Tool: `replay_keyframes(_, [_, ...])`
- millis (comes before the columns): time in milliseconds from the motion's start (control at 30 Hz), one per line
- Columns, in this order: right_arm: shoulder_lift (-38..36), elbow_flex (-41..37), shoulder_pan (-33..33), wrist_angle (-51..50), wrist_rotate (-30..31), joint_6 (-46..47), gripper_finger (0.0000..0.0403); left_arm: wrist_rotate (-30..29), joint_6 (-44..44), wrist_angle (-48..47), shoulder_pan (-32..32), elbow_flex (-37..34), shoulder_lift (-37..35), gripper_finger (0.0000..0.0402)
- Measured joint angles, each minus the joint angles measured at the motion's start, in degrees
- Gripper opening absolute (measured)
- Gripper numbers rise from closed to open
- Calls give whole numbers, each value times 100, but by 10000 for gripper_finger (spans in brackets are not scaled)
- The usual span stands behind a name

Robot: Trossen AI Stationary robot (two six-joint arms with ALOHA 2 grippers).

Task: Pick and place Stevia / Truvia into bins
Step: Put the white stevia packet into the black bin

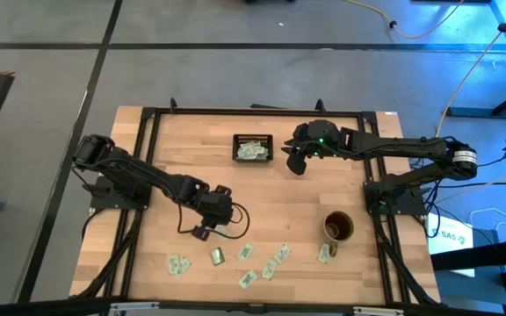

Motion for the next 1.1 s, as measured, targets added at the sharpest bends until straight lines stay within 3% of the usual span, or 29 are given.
replay_keyframes(567, [0, 0, 0, -9, 0, -13, 124, -195, -551, 803, -51, -724, 0, 106])
replay_keyframes(867, [0, 0, 0, -9, 0, -35, 124, -162, -661, 861, -57, -778, 0, 98])
replay_keyframes(1100, [0, 0, 0, -9, 0, -35, 124, -44, -699, 1020, -135, -778, 525, 100])
